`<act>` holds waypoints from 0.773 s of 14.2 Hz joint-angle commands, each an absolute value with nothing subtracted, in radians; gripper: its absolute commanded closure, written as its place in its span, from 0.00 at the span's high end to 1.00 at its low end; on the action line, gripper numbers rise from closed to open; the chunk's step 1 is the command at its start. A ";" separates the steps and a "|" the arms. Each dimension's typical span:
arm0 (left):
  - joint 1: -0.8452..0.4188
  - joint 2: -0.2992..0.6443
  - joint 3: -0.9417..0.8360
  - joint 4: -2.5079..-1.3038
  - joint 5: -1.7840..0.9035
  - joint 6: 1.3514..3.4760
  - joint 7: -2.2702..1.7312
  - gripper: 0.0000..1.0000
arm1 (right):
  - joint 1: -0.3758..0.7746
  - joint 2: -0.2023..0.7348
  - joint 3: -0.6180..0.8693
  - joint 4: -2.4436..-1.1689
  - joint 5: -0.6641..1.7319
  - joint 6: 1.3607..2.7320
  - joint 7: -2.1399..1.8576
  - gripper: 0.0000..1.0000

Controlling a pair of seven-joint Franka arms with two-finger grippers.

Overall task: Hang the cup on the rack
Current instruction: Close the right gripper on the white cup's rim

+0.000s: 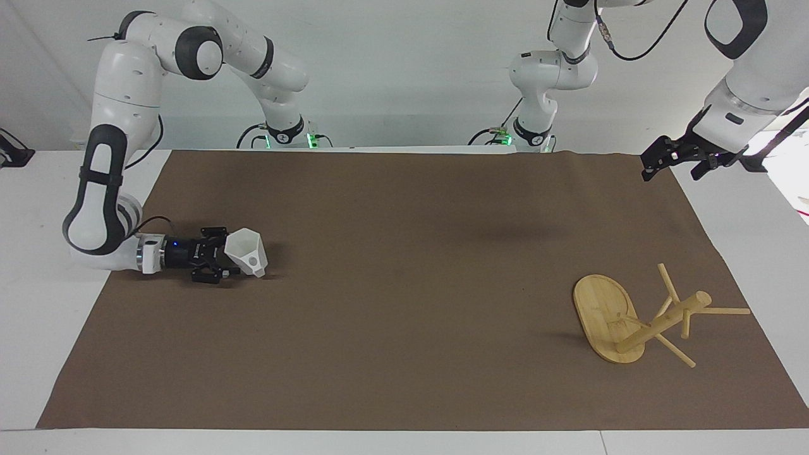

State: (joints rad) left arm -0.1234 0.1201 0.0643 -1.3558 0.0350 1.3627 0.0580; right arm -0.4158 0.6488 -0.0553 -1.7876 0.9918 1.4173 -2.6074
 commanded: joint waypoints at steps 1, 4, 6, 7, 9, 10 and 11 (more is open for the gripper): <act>-0.121 0.094 0.061 -1.388 0.052 1.362 0.057 1.00 | -0.416 0.624 -0.054 -1.828 1.019 1.440 -2.628 1.00; -0.121 0.094 0.061 -1.388 0.052 1.362 0.057 1.00 | -0.400 0.621 -0.054 -1.839 1.019 1.437 -2.647 1.00; -0.121 0.094 0.061 -1.388 0.054 1.362 0.057 1.00 | -0.397 0.615 -0.054 -1.864 1.020 1.431 -2.677 1.00; -0.121 0.094 0.061 -1.388 0.052 1.362 0.057 1.00 | -0.397 0.615 -0.054 -1.867 1.020 1.433 -2.680 1.00; -0.121 0.094 0.061 -1.388 0.052 1.362 0.057 1.00 | -0.396 0.614 -0.054 -1.871 1.020 1.434 -2.681 1.00; -0.121 0.094 0.061 -1.388 0.052 1.362 0.057 1.00 | -0.396 0.614 -0.054 -1.871 1.020 1.436 -2.681 1.00; -0.121 0.094 0.061 -1.388 0.052 1.362 0.057 1.00 | -0.394 0.614 -0.052 -1.871 1.023 1.436 -2.681 1.00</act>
